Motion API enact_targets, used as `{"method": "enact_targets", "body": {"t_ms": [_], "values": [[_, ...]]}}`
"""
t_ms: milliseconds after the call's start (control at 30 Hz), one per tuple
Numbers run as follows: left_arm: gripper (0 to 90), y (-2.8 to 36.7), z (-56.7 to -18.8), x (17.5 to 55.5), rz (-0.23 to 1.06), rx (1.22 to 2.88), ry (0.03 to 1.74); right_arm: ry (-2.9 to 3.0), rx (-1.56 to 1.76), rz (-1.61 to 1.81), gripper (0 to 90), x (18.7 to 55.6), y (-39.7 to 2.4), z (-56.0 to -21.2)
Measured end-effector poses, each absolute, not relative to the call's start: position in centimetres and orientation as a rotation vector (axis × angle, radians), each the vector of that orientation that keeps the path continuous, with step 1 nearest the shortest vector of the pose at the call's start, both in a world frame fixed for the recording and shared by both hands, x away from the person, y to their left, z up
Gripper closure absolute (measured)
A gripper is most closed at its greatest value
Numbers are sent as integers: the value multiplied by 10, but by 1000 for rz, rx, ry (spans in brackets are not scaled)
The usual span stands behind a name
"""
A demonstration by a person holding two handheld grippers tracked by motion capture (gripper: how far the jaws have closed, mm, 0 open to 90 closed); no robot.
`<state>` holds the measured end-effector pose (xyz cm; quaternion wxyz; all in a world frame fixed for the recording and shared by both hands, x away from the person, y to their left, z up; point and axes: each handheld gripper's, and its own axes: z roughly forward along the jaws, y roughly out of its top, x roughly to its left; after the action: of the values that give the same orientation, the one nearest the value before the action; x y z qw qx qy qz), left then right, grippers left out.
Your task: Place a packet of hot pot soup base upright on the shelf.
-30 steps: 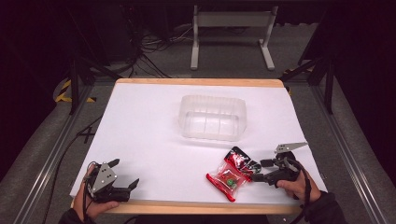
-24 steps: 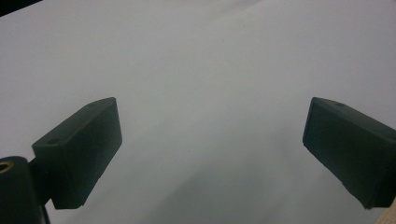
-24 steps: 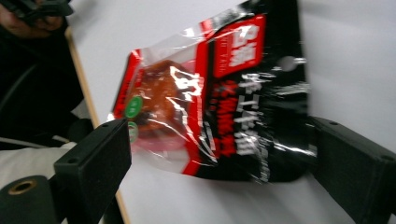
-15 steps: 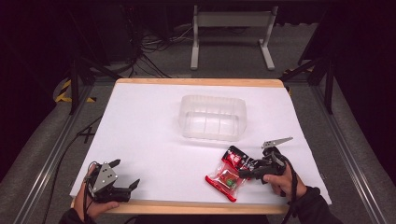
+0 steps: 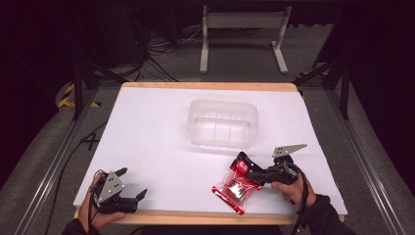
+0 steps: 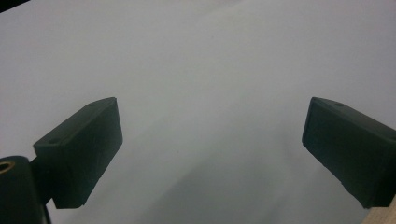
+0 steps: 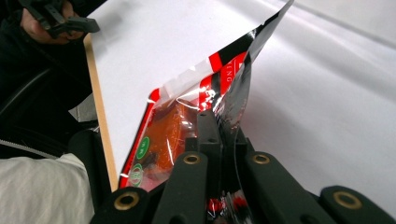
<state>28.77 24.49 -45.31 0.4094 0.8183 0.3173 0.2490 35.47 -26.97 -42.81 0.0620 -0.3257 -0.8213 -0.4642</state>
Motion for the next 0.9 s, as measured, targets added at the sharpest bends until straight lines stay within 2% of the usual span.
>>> {"method": "enact_targets", "body": {"t_ms": [533,900], "values": [[56,246,-452,287,624,2046,810,-2599,-954,-1580,900,327,-278,-389],[56,245,-451,287,617,2034,812,-2642,-997,-1585,900,321,-281,-371]]}}
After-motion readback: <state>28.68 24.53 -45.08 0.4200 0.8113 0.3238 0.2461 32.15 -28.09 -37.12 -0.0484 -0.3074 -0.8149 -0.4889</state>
